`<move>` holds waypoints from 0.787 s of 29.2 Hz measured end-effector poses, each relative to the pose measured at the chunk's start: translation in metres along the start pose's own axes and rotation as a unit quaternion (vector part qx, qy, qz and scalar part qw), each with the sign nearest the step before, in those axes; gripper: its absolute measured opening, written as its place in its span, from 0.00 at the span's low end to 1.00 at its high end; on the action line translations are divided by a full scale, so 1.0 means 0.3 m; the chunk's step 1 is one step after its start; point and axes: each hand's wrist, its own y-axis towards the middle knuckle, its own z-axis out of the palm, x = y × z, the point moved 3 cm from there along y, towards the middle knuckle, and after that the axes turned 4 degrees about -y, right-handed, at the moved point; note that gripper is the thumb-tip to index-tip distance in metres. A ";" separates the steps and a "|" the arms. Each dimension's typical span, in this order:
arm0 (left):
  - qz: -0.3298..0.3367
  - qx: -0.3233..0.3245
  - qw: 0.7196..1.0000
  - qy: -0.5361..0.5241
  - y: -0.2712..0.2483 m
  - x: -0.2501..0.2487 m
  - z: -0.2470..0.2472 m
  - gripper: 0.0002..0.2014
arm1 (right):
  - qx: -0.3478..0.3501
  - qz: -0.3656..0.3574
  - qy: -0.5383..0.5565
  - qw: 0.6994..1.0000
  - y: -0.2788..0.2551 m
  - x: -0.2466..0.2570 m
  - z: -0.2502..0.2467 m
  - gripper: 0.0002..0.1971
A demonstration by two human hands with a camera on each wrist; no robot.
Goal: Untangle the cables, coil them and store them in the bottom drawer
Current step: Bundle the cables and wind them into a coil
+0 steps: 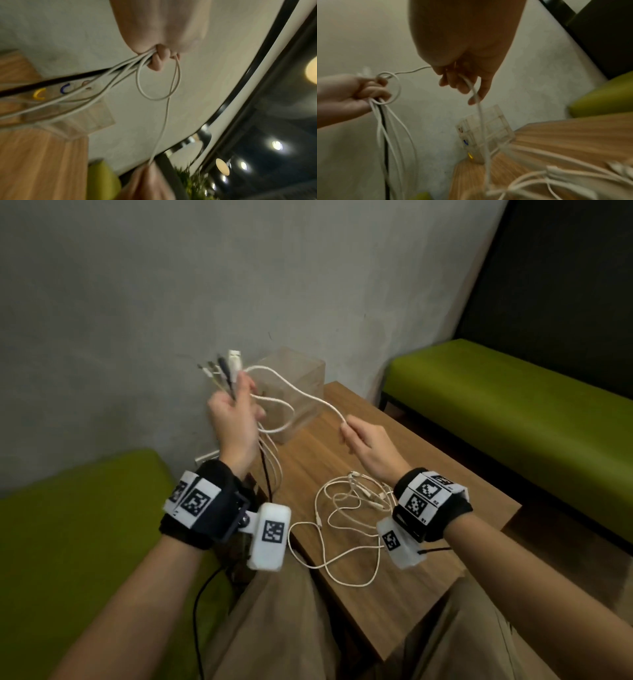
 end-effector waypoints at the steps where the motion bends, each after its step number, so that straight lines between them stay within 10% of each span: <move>1: 0.009 -0.035 0.999 -0.035 0.027 -0.023 -0.021 0.17 | 0.019 0.018 0.006 1.000 -0.014 -0.022 0.012 0.17; 6: 0.041 -0.089 0.989 -0.110 0.090 -0.094 -0.080 0.16 | 0.087 0.040 -0.151 0.984 -0.066 -0.116 0.030 0.17; 15: -0.118 0.188 0.972 0.072 -0.174 0.079 0.097 0.12 | -0.067 -0.124 -0.161 0.977 0.018 0.130 -0.030 0.13; 23: -0.071 0.109 0.992 -0.007 -0.157 0.075 0.113 0.21 | 0.015 -0.128 -0.100 0.987 0.042 0.136 0.052 0.16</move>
